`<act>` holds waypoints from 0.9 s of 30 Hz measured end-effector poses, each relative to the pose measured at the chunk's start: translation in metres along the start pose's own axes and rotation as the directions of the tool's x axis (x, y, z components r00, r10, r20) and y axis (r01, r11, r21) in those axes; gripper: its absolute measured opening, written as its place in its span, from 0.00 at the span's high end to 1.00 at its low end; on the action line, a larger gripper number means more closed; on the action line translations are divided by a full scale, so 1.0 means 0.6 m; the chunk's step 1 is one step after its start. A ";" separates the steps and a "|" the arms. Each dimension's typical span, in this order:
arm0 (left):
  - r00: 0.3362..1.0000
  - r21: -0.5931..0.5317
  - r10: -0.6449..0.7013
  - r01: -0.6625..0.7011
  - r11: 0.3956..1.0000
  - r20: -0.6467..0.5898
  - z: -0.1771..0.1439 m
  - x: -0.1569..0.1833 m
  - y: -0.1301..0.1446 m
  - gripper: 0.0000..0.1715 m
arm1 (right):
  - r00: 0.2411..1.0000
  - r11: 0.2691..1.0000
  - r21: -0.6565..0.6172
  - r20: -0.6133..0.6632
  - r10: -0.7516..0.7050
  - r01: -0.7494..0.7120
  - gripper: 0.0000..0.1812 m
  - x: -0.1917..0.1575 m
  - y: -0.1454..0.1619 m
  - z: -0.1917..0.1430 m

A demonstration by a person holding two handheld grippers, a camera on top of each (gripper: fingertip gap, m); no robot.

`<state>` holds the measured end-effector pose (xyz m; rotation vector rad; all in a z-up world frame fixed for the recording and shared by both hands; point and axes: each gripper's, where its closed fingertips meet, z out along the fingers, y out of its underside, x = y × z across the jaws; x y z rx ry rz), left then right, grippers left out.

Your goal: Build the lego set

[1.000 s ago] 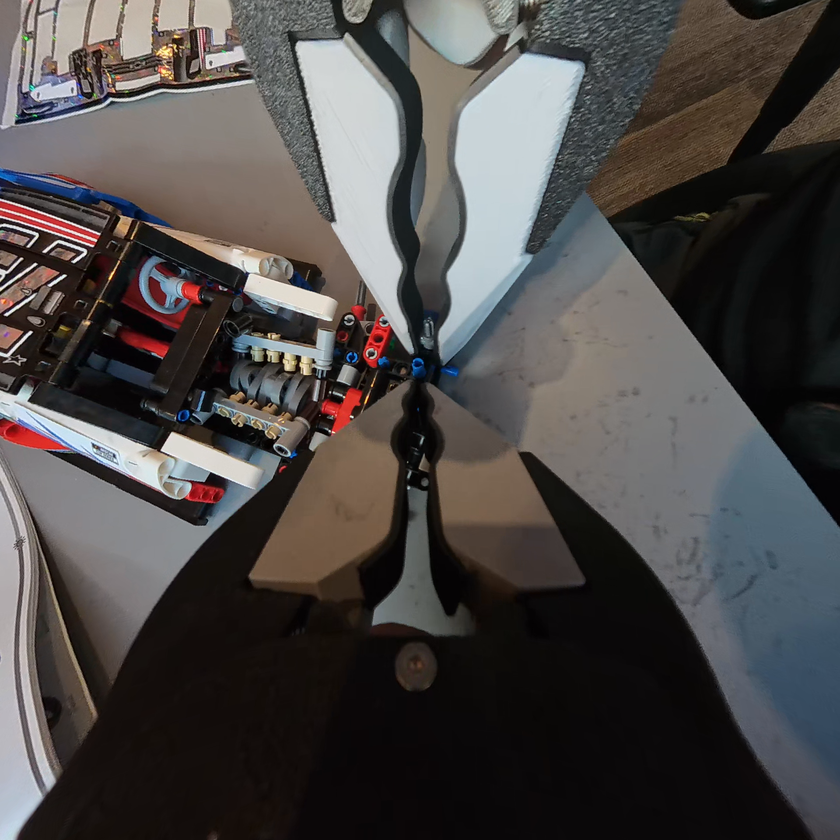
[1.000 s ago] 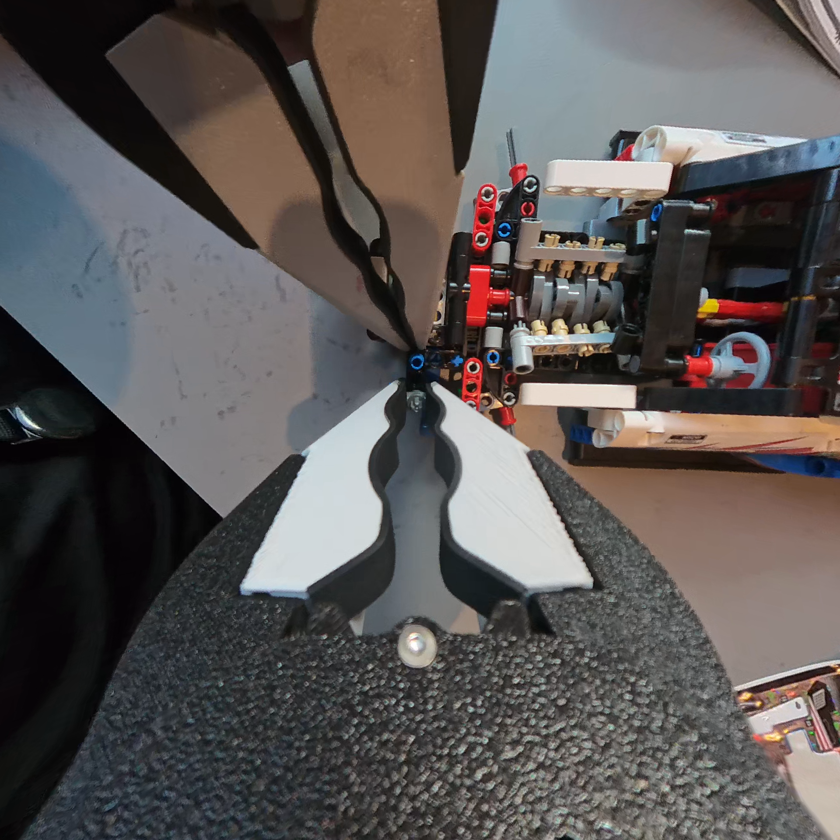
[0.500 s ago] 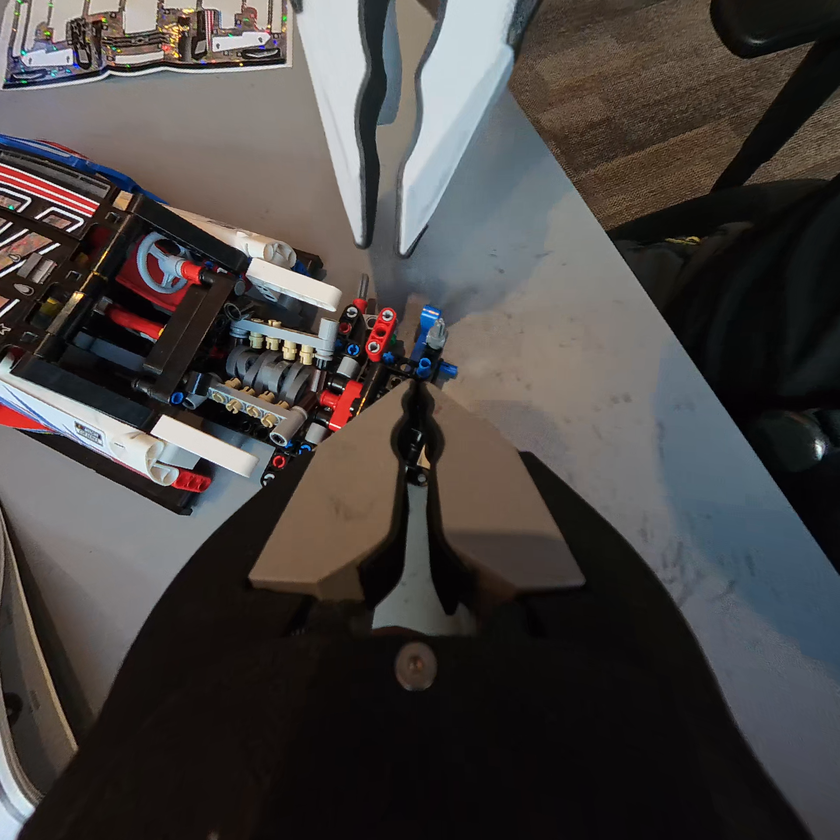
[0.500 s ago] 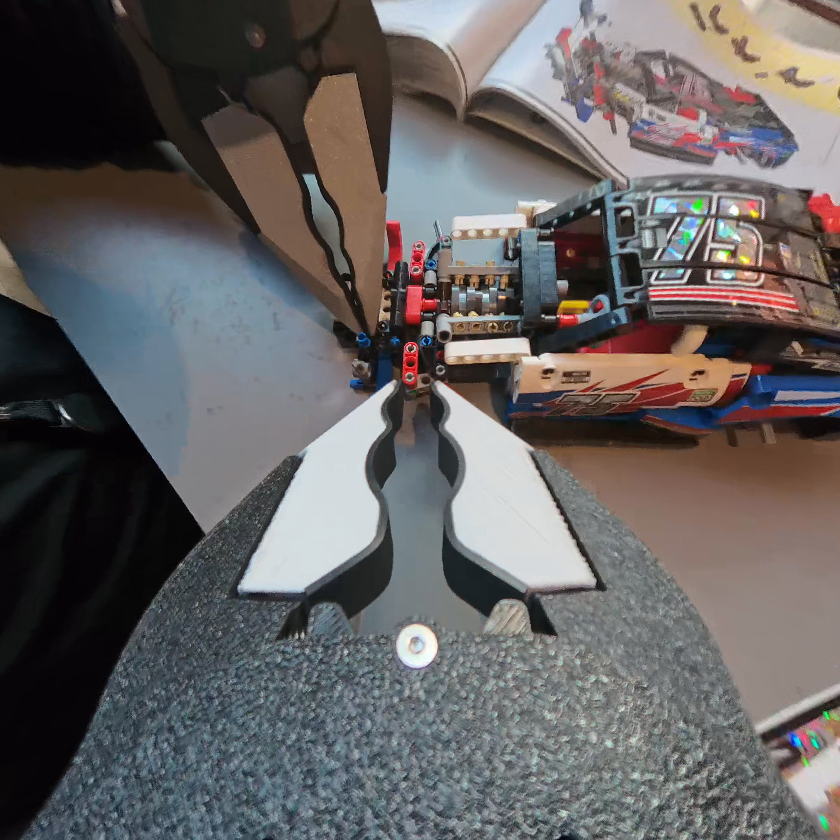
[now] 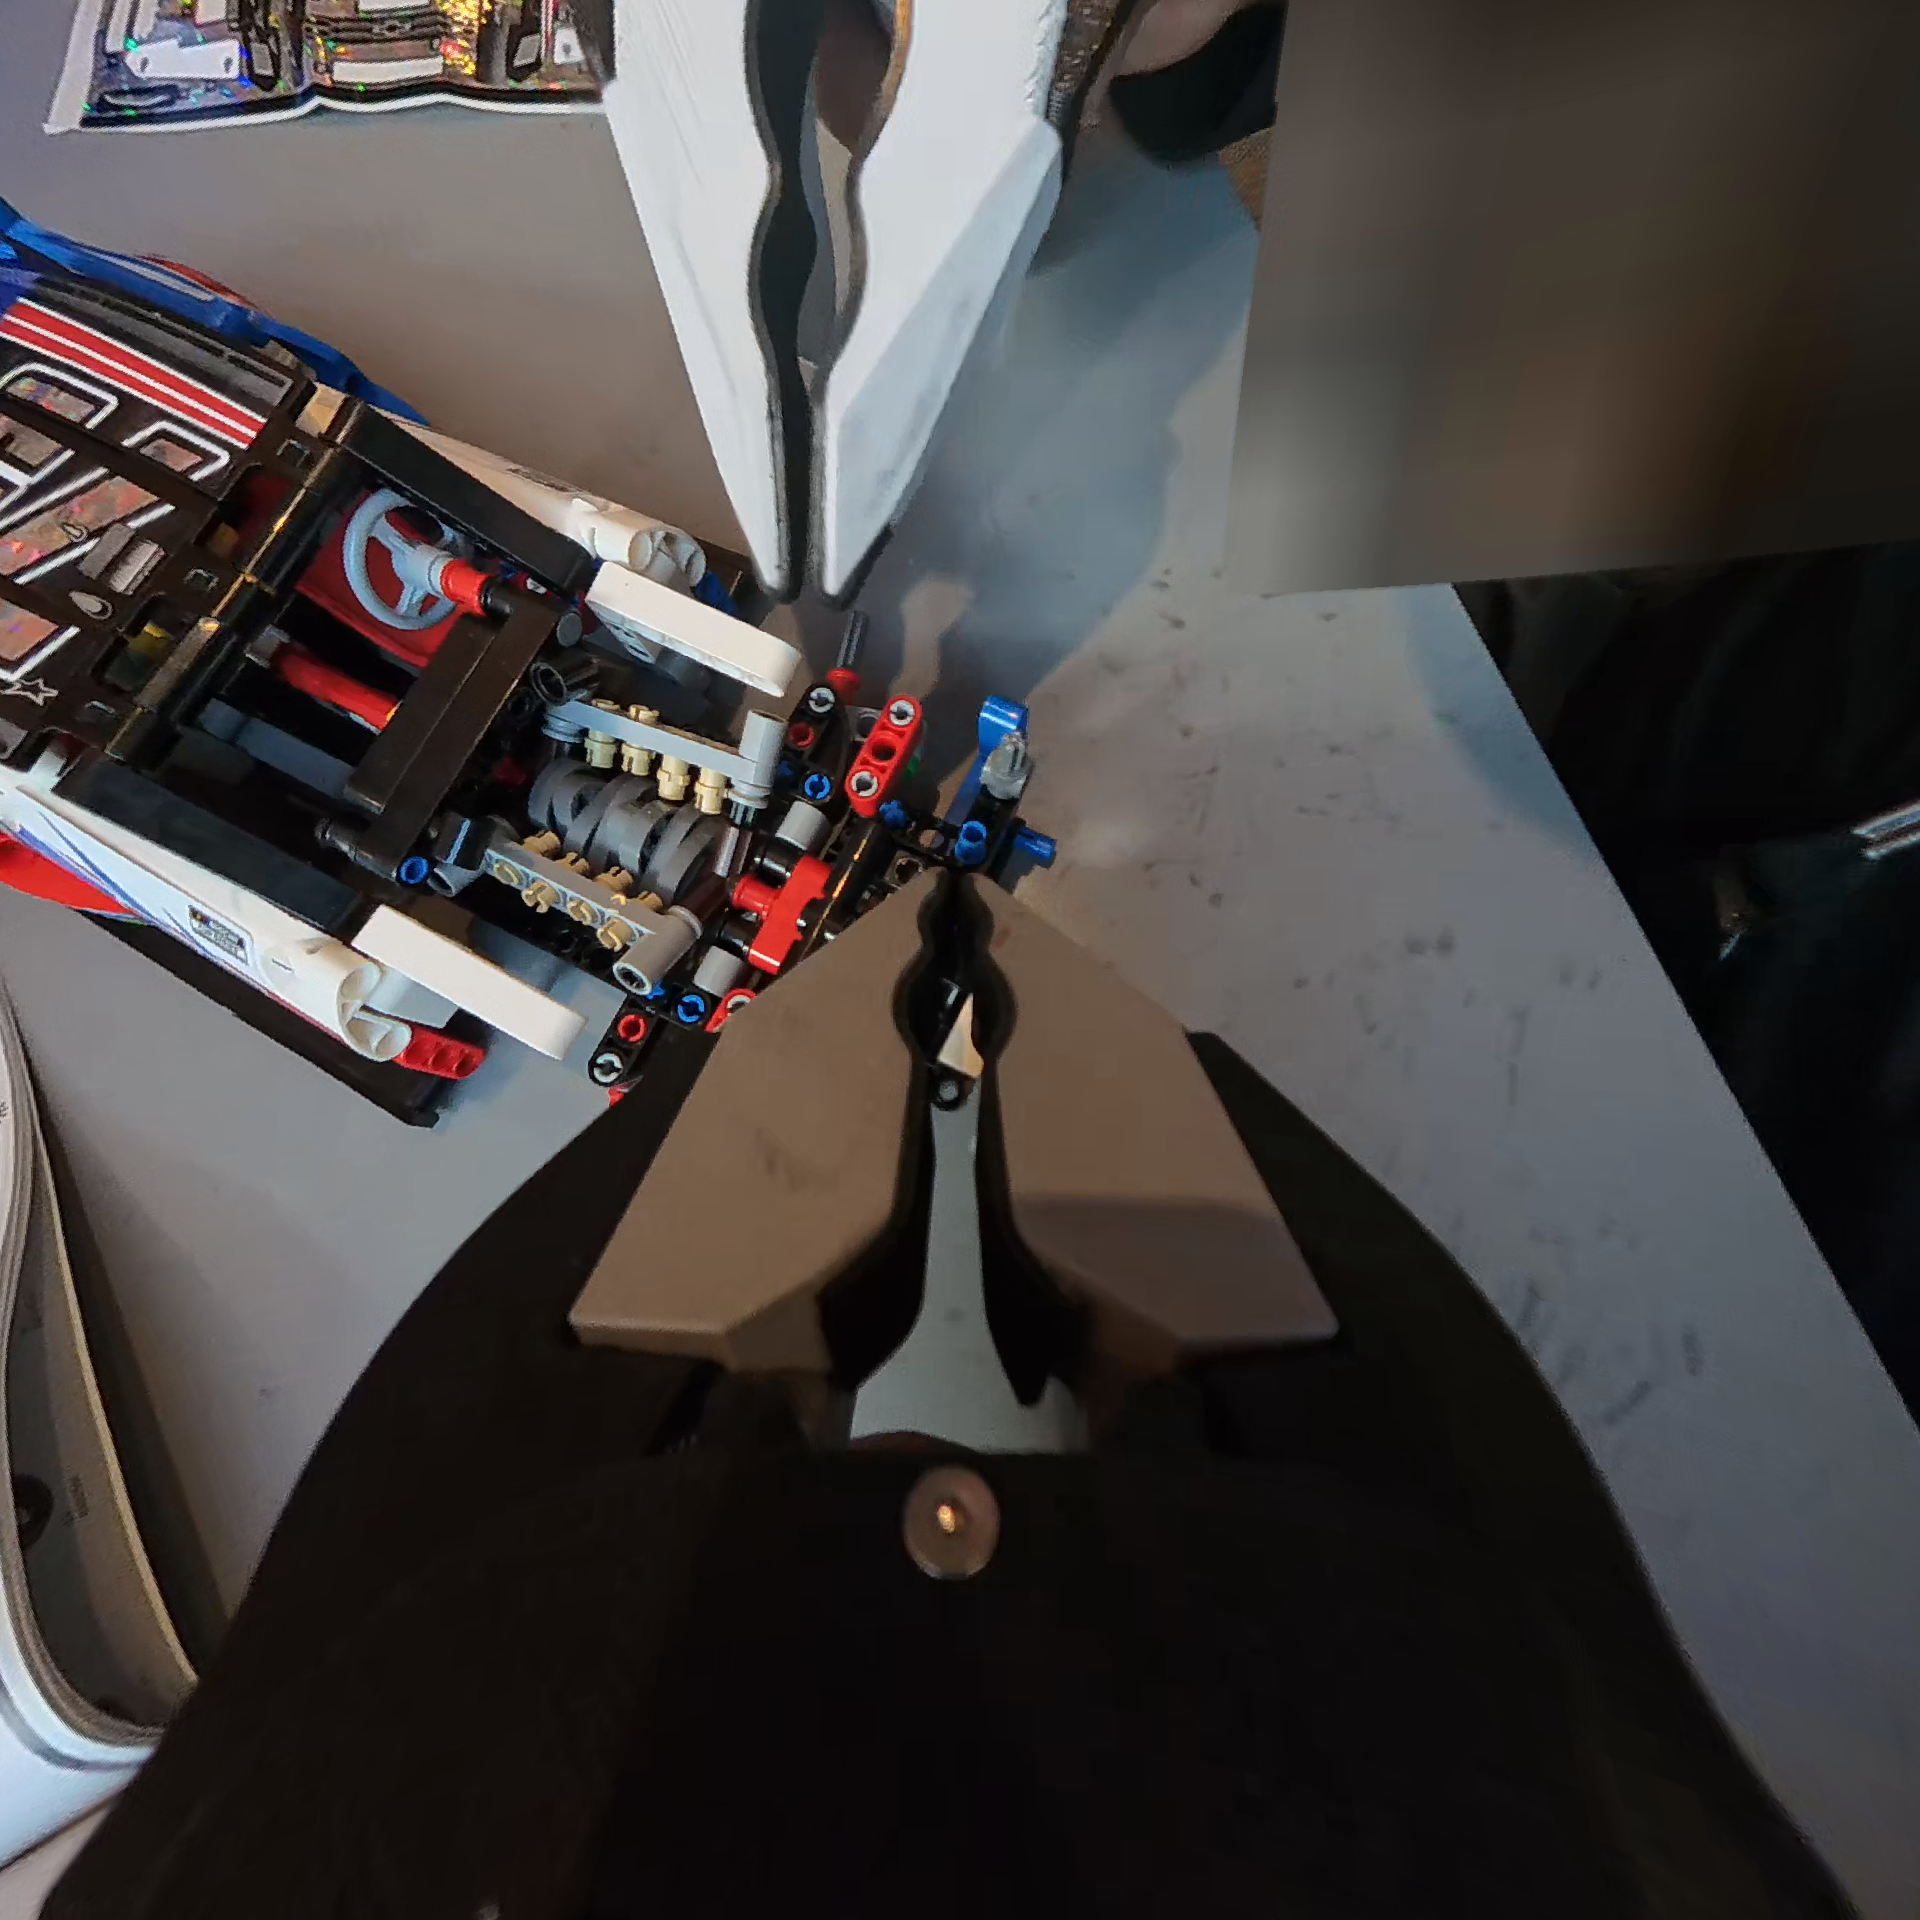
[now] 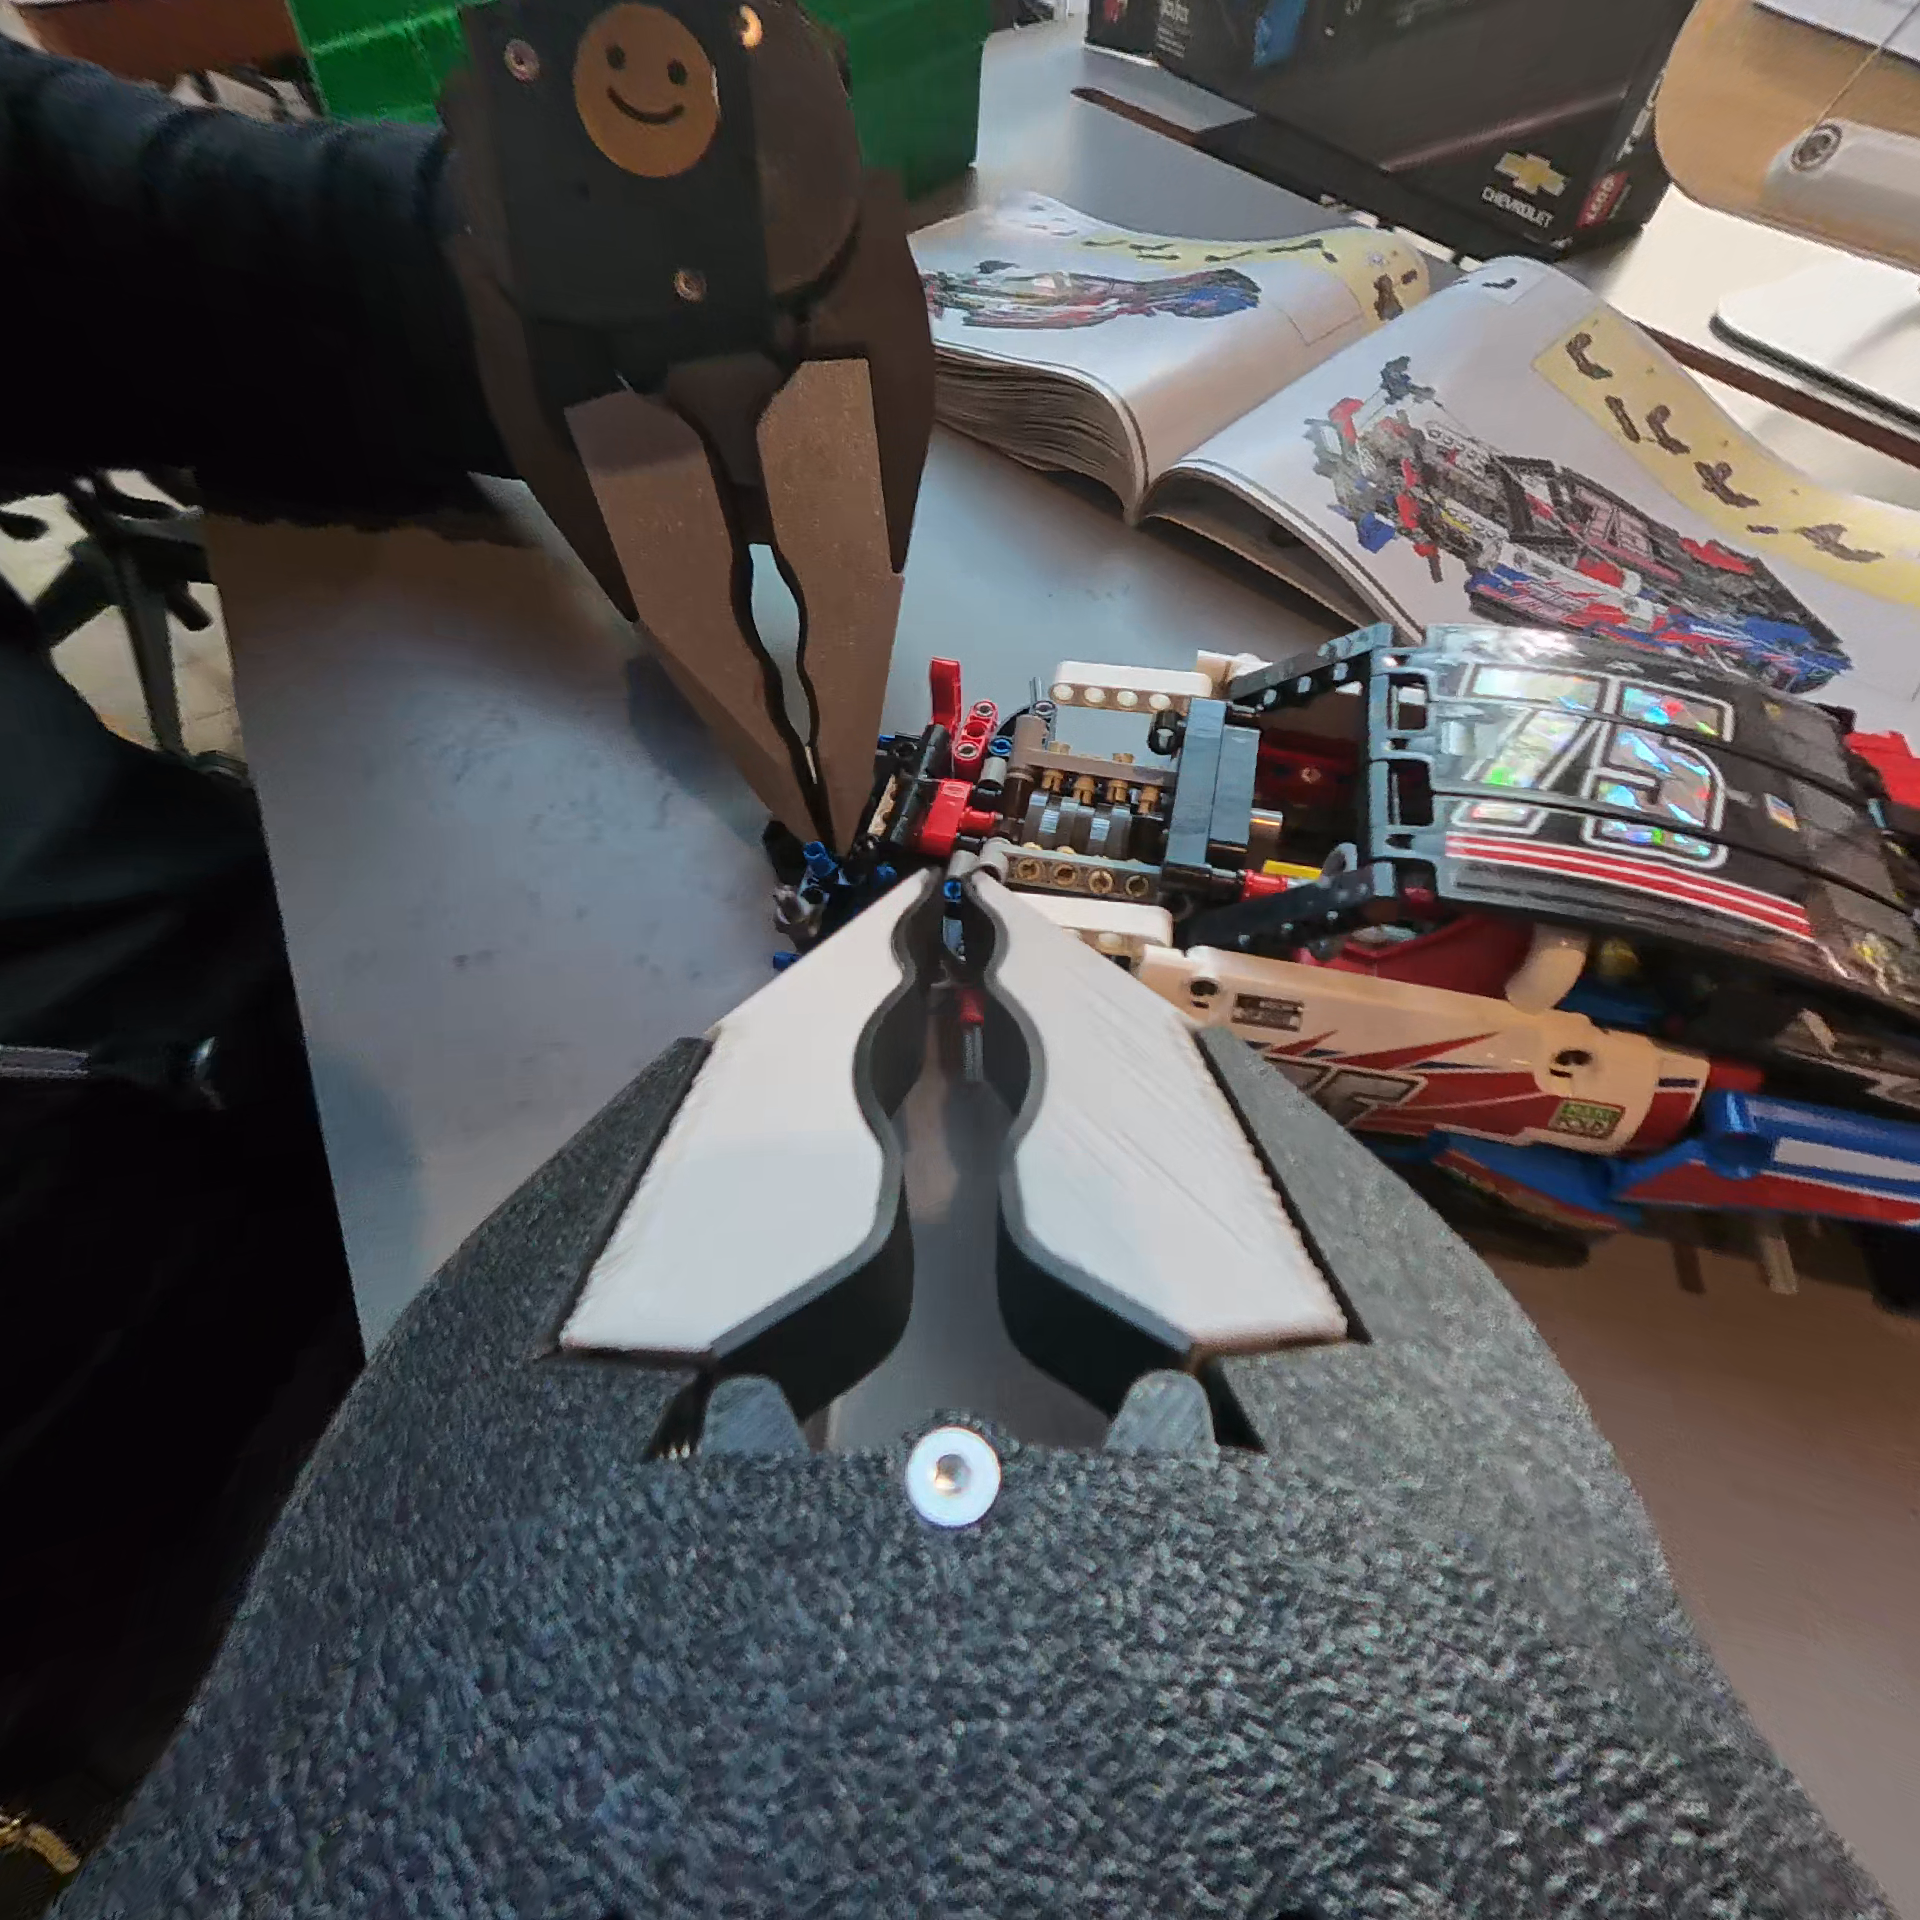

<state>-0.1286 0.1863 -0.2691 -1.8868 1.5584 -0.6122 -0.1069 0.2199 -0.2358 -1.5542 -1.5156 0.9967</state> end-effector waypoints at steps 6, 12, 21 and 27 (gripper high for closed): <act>1.000 0.007 -0.024 0.024 1.000 0.013 0.000 0.000 0.000 1.00 | 0.989 0.987 -0.062 0.038 -0.144 0.146 0.98 -0.011 0.005 0.022; 0.998 -0.012 -0.010 0.010 1.000 0.054 0.002 -0.001 -0.002 1.00 | 0.964 0.951 -0.161 0.043 -0.261 0.265 0.98 -0.012 0.025 0.038; 0.997 -0.003 -0.009 0.009 1.000 0.075 0.002 -0.003 -0.003 1.00 | 0.951 0.927 -0.218 0.126 -0.284 0.305 1.00 -0.018 0.025 0.055; 0.995 0.008 -0.011 0.011 1.000 0.095 0.002 -0.003 -0.003 1.00 | 0.938 0.909 -0.236 0.126 -0.322 0.344 1.00 -0.019 0.027 0.055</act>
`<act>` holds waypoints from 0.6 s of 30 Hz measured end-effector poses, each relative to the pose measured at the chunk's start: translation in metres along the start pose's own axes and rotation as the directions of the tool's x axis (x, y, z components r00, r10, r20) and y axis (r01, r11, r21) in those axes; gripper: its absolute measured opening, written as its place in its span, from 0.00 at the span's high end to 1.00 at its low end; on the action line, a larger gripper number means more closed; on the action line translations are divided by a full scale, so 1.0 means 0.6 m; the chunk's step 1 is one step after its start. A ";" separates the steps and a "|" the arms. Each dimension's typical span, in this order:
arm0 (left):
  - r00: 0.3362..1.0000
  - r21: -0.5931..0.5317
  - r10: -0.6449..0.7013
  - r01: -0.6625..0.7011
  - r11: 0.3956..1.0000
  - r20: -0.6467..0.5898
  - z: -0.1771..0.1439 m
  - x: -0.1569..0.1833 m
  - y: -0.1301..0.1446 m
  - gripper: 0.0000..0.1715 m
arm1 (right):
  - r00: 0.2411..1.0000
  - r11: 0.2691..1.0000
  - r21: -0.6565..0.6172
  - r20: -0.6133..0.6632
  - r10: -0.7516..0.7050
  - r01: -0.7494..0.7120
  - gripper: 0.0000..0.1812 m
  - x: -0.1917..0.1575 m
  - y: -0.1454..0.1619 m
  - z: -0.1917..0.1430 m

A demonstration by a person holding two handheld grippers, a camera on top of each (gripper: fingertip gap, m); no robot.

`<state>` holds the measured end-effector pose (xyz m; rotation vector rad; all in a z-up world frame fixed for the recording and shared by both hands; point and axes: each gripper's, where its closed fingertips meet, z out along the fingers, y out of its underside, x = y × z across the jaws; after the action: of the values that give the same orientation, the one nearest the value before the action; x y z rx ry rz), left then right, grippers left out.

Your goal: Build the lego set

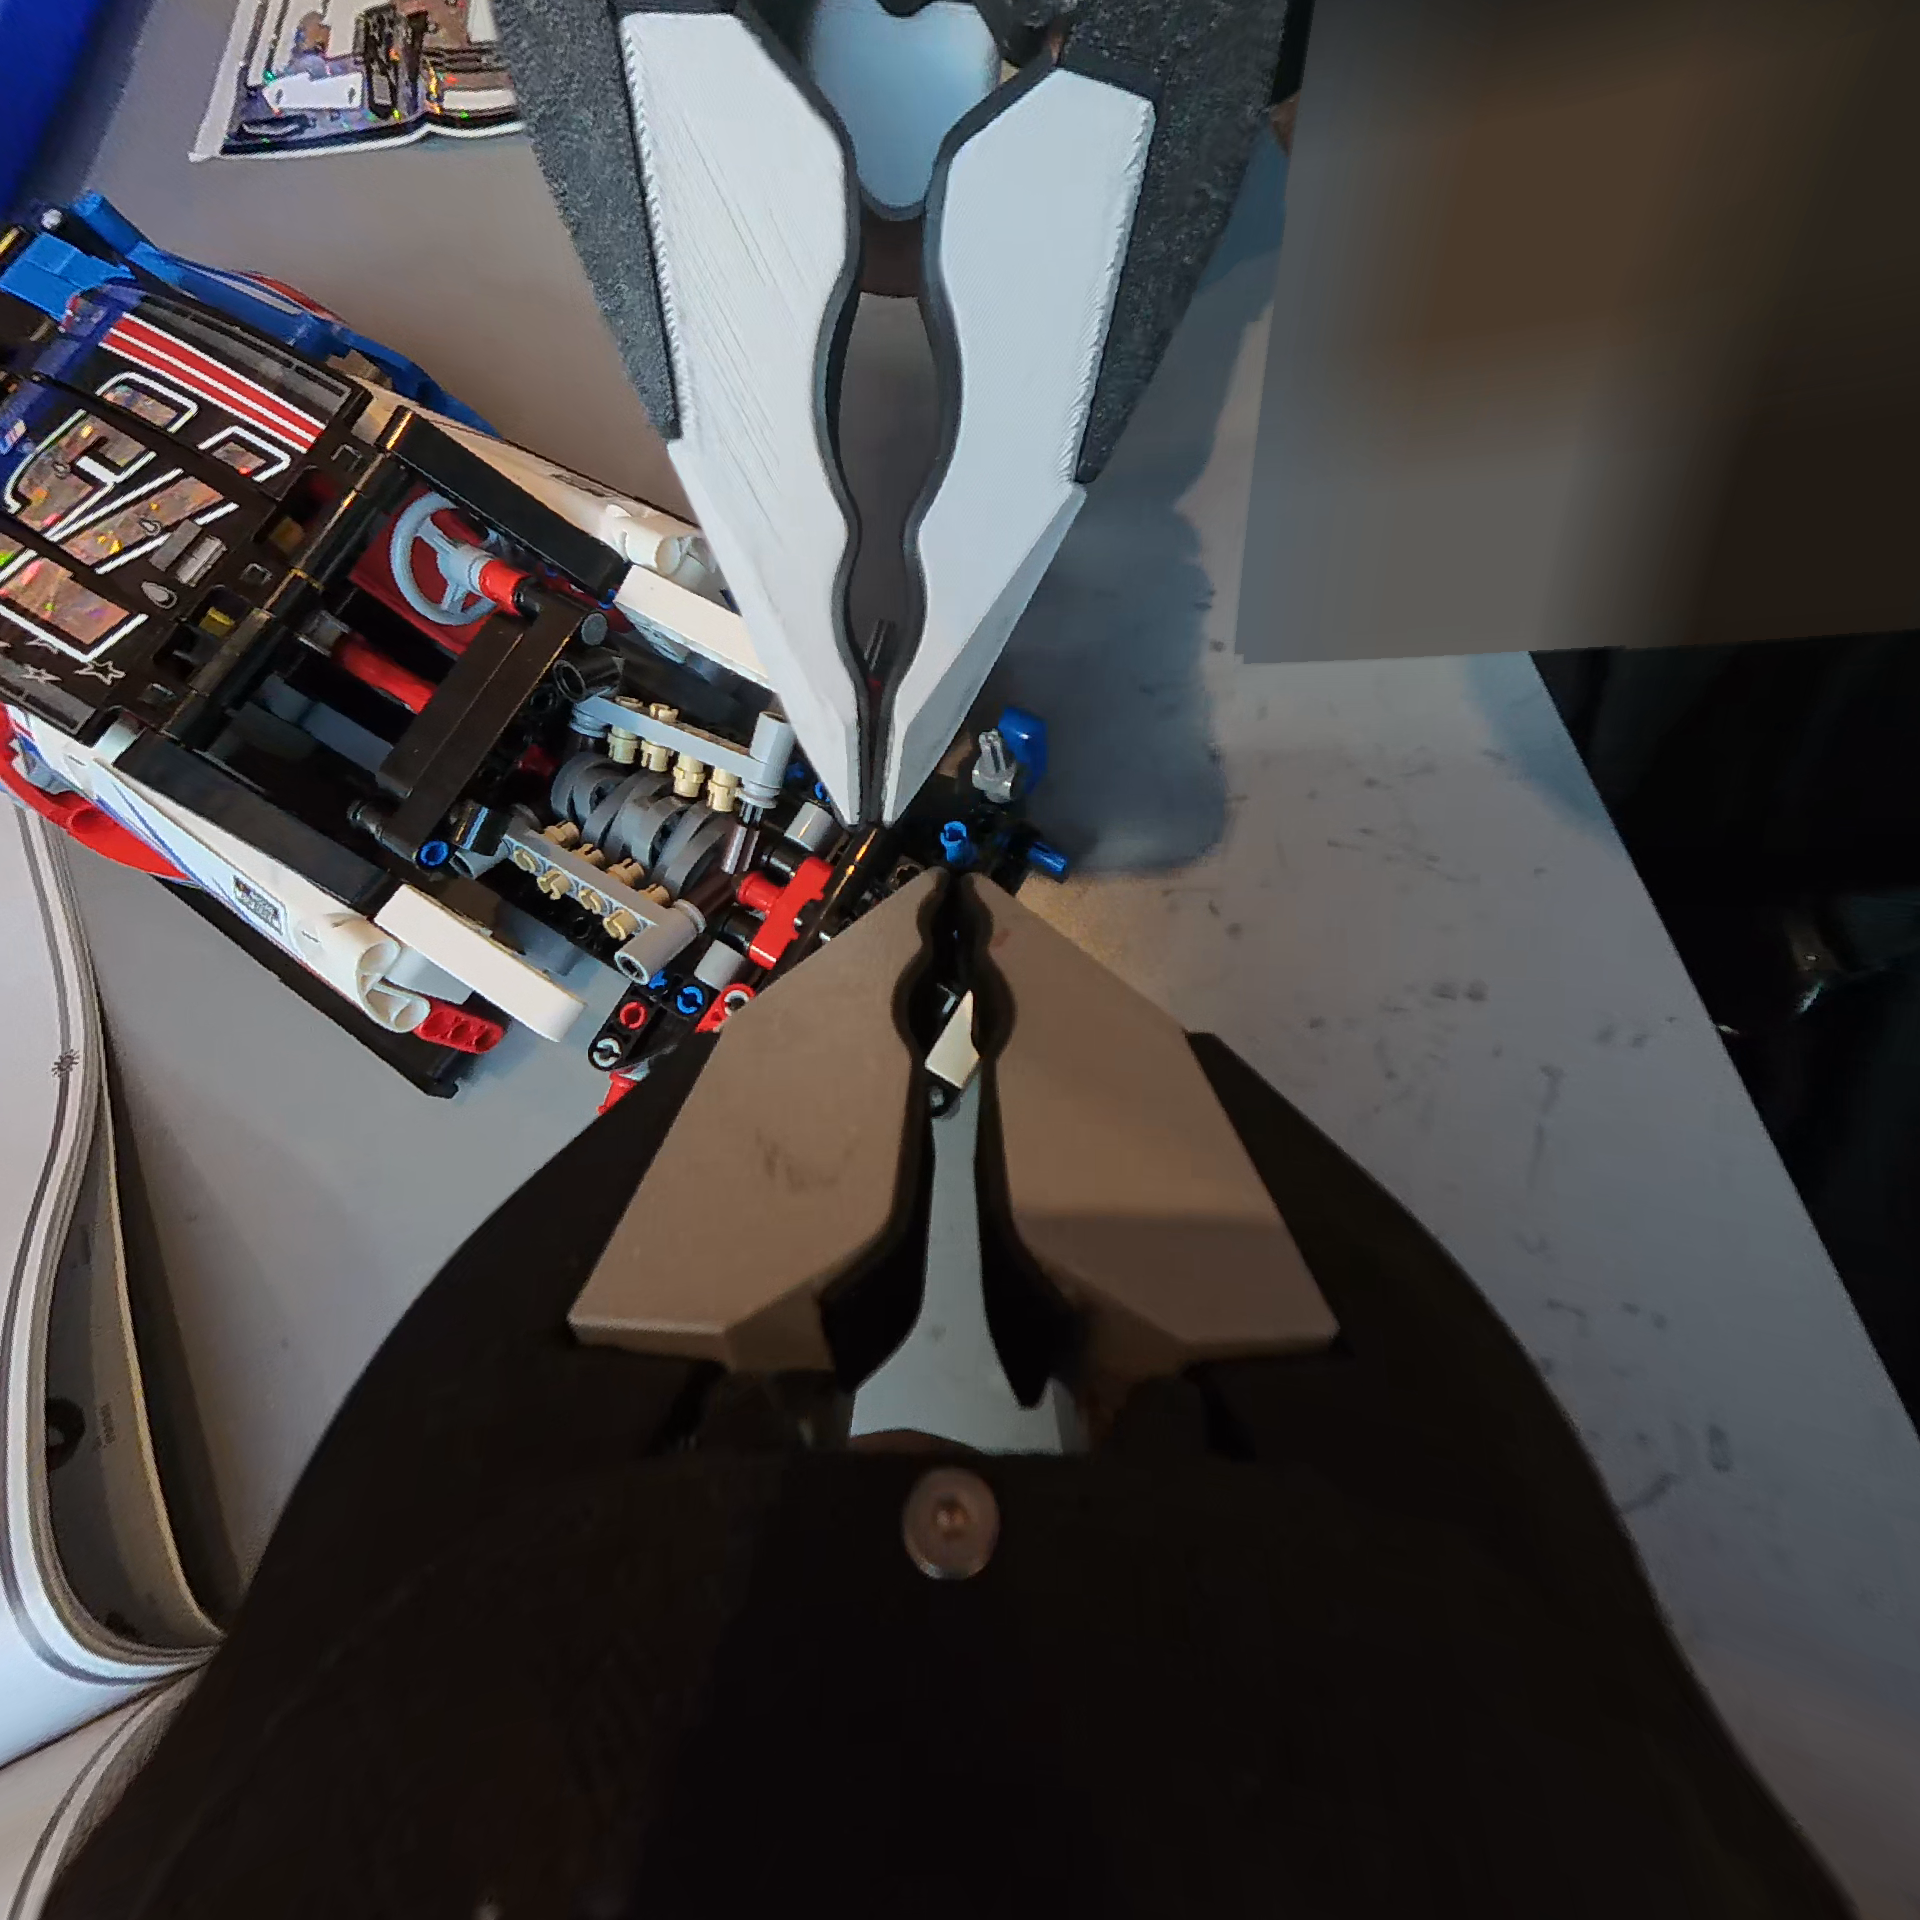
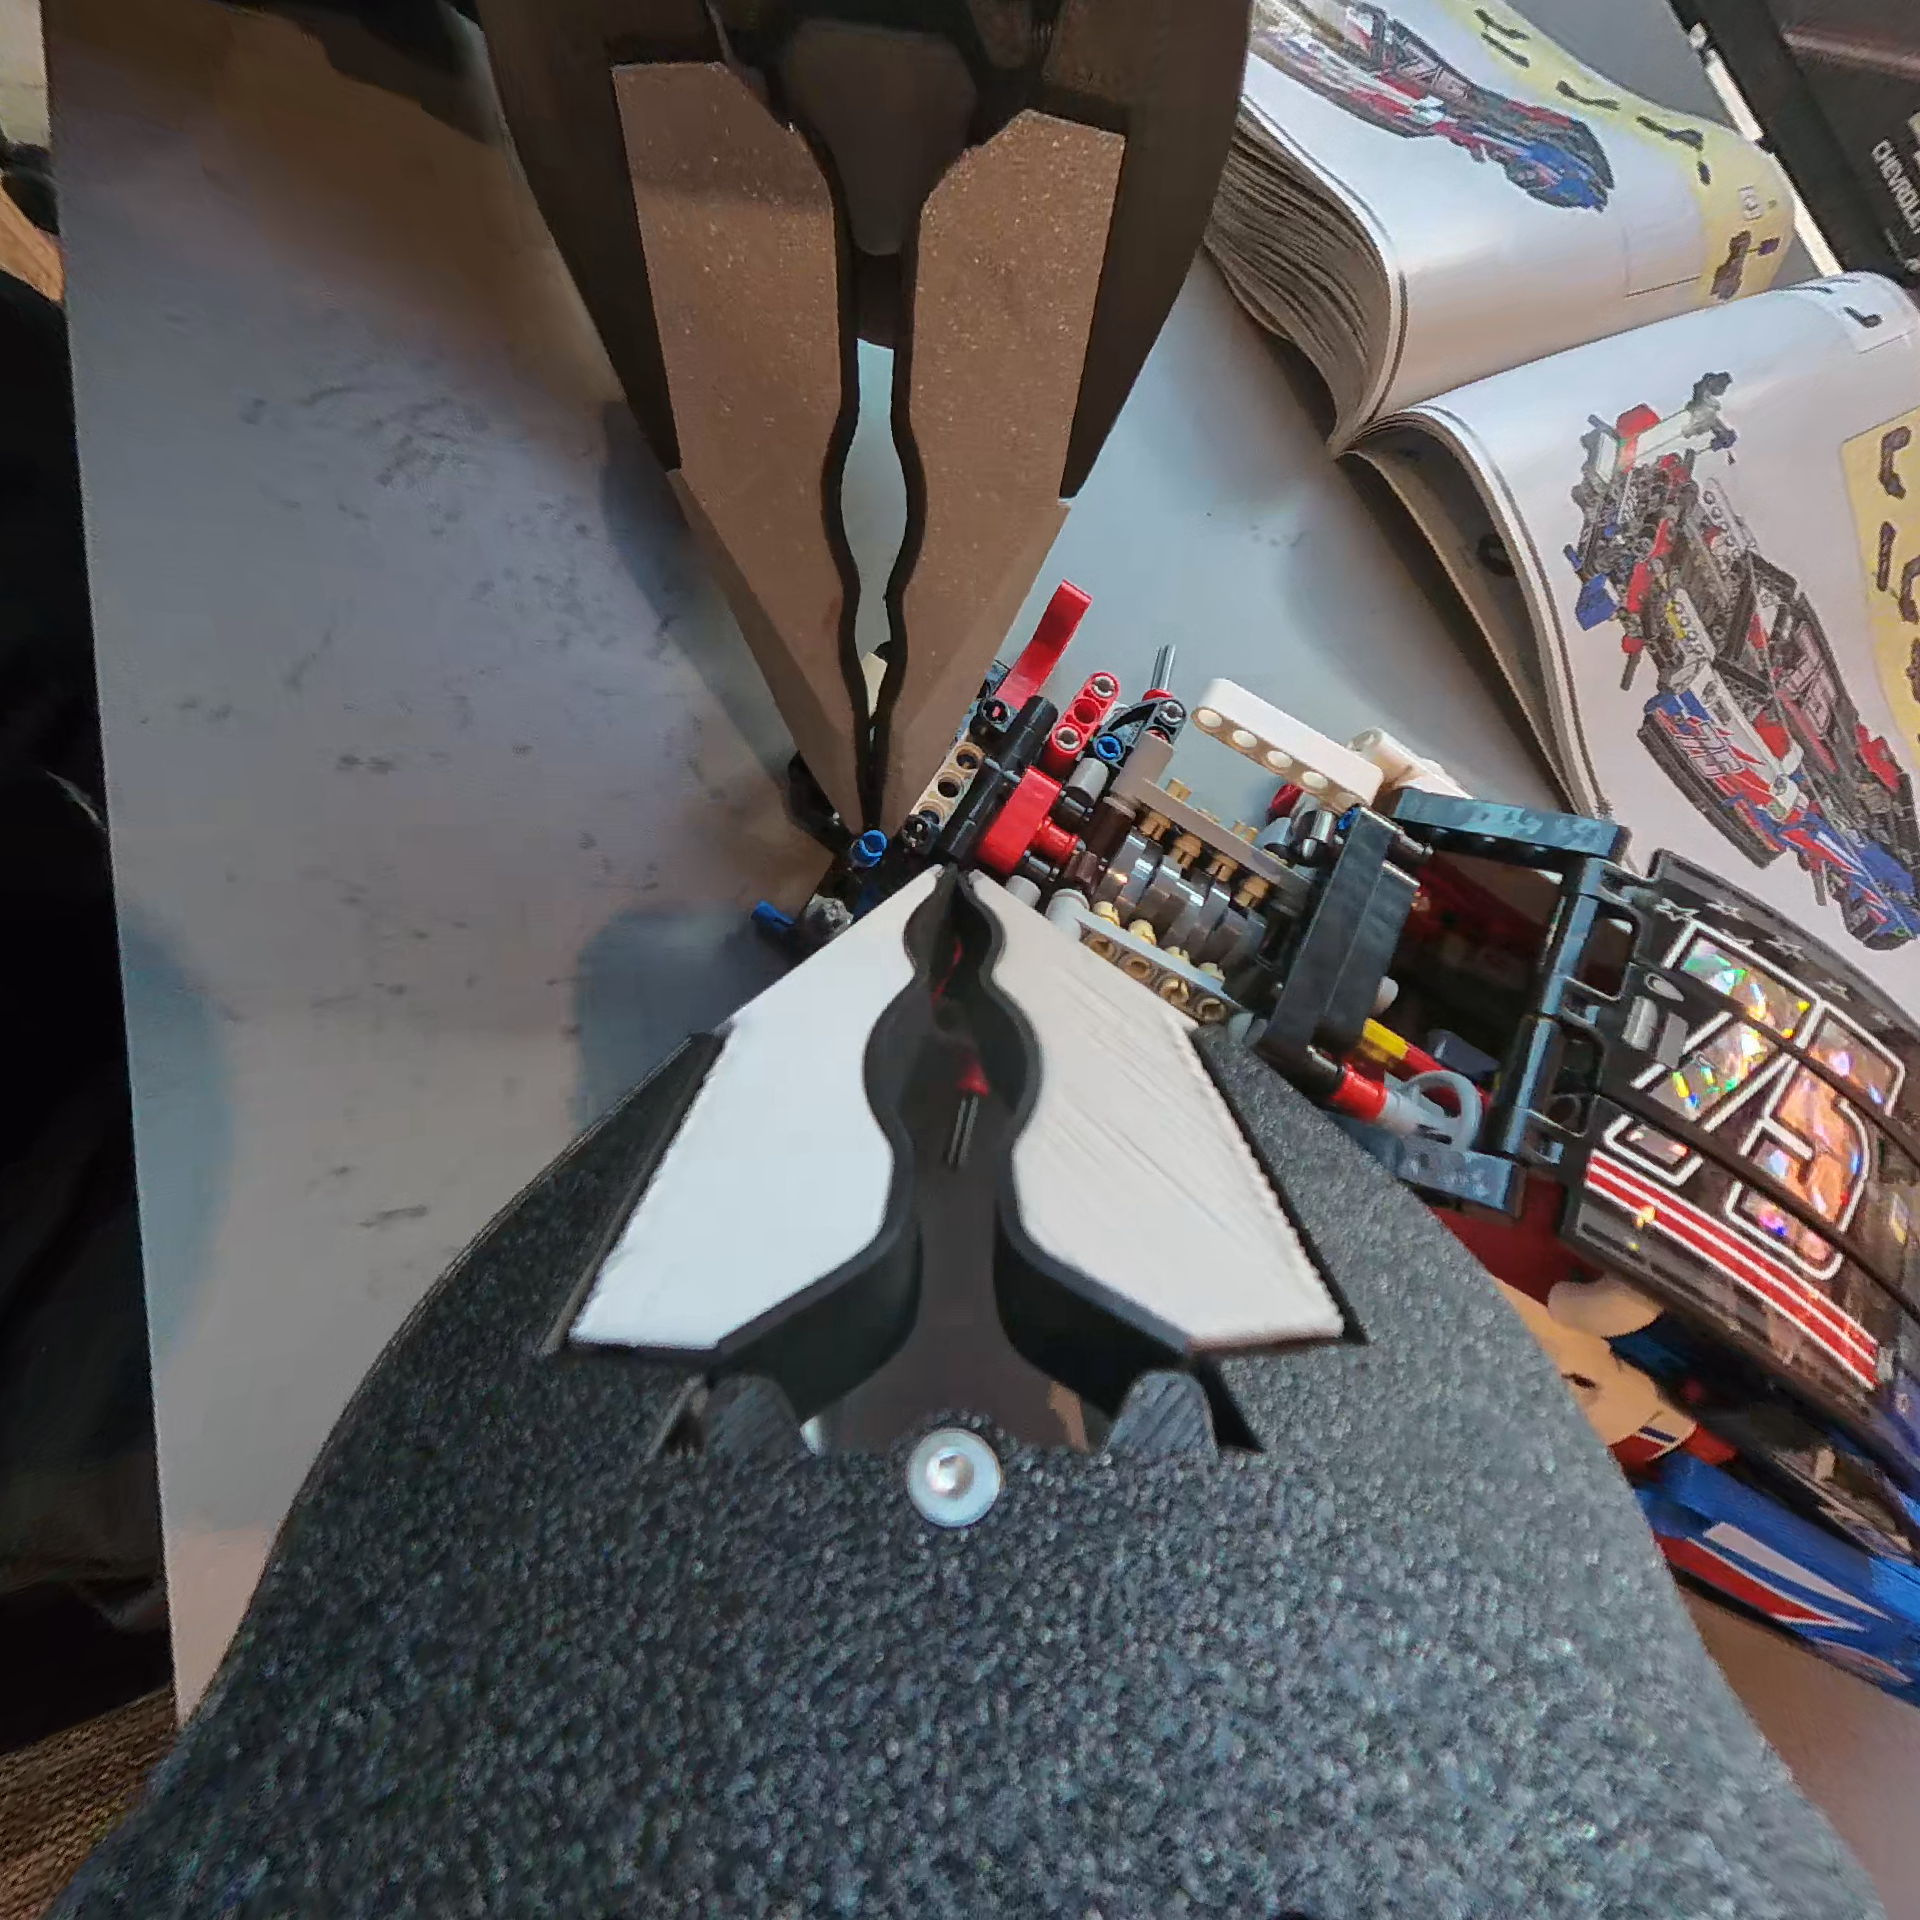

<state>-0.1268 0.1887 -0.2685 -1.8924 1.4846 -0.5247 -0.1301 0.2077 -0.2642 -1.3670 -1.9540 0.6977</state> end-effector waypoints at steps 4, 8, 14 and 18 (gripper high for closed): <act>1.000 0.002 -0.013 0.013 1.000 0.007 0.000 0.000 0.000 1.00 | 1.000 1.000 0.005 -0.016 -0.001 0.002 1.00 0.001 0.000 0.000; 1.000 0.000 -0.005 0.005 1.000 0.013 0.000 0.000 0.000 1.00 | 0.995 0.992 0.084 -0.021 0.096 -0.094 0.98 0.007 -0.014 -0.017; 1.000 0.001 -0.005 0.005 1.000 0.001 0.000 0.000 0.000 1.00 | 0.964 0.954 0.143 0.002 0.265 -0.262 0.92 -0.016 0.001 -0.046; 1.000 0.020 -0.010 0.010 1.000 -0.011 -0.001 0.003 0.001 1.00 | 0.946 0.932 0.174 -0.010 0.324 -0.317 0.92 -0.036 0.006 -0.050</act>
<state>-0.1270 0.1866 -0.2690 -1.8852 1.4723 -0.5535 -0.1001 0.1898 -0.2518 -1.5956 -1.6136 0.9597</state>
